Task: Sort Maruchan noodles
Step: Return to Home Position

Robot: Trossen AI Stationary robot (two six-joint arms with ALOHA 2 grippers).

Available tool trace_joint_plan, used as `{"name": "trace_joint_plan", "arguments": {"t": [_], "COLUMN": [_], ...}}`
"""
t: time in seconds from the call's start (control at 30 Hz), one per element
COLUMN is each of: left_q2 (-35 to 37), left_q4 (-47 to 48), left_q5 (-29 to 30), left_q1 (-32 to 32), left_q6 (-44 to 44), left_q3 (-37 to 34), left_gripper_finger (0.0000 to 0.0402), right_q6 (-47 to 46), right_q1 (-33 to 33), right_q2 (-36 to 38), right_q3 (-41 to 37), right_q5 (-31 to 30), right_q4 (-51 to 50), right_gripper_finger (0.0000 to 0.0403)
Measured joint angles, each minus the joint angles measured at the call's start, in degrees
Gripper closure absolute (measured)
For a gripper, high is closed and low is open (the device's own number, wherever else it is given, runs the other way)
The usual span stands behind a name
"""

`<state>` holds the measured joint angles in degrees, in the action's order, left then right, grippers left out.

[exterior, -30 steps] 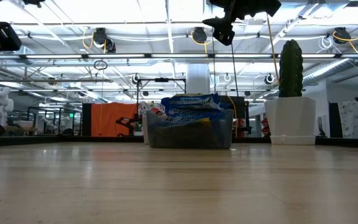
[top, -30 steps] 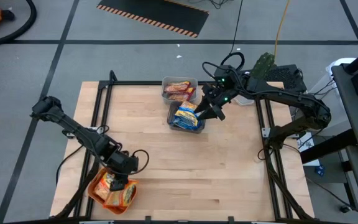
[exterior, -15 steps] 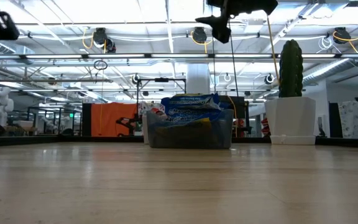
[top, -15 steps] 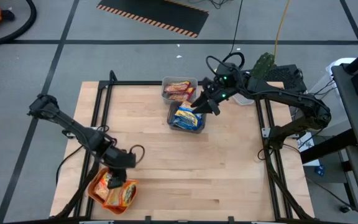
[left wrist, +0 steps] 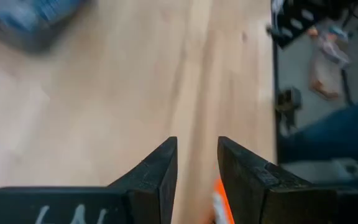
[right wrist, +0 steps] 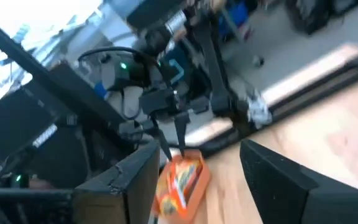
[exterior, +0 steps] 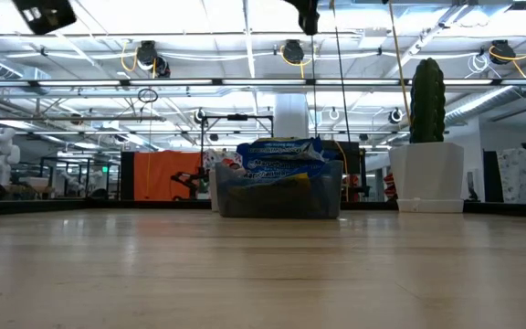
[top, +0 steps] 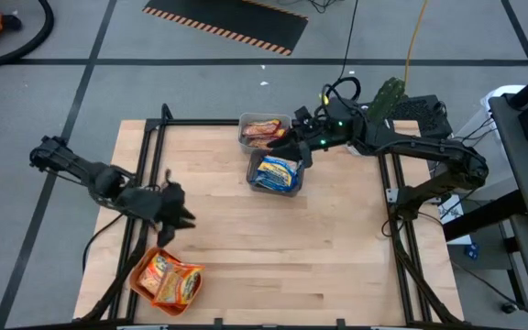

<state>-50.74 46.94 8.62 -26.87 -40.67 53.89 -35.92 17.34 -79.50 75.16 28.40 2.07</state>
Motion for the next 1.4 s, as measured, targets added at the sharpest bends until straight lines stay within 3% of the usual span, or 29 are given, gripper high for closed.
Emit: {"name": "trace_joint_plan", "arguments": {"t": [0.23, 0.4, 0.53, 0.73, 0.83, 0.97, 1.17, 1.4], "left_q2": [5.5, 10.2, 12.8, 13.4, 13.4, 13.4, 15.9, 17.4], "left_q4": [-0.4, -2.0, -1.9, -0.8, -6.6, -8.0, -9.5, -18.2], "left_q5": [8.5, 12.6, 17.9, 25.0, 26.8, 25.4, 21.1, 20.8], "left_q1": [2.8, 3.6, 3.6, 4.9, 5.6, 7.1, 10.9, 13.8], "left_q6": [15.5, 31.0, 32.5, 38.8, 42.3, 42.5, 39.3, 37.5], "left_q3": [0.0, 0.0, 0.0, 0.1, 0.1, -0.2, -6.0, -10.7], "left_gripper_finger": [0.0288, 0.0341, 0.0387, 0.039, 0.0388, 0.0388, 0.0387, 0.0387], "right_q6": [7.3, 14.2, 17.4, 20.2, 21.0, 25.8, 38.1, 40.0], "right_q1": [-5.1, -8.6, -10.3, -10.7, -10.7, -10.7, -9.2, -4.9], "right_q2": [0.0, 0.9, 1.7, 1.8, 2.1, 2.4, 2.5, 2.7], "right_q3": [0.0, 0.0, 0.0, 0.0, 0.0, 0.0, 0.0, -0.1], "right_q5": [-7.6, -7.6, -9.1, -13.6, -13.7, -15.5, -16.4, -13.3], "right_q4": [3.0, 4.5, 4.8, 4.9, 4.7, 2.6, 1.4, -1.2], "right_gripper_finger": [0.0241, 0.0331, 0.0394, 0.0393, 0.0401, 0.0401, 0.0402, 0.0402]}}
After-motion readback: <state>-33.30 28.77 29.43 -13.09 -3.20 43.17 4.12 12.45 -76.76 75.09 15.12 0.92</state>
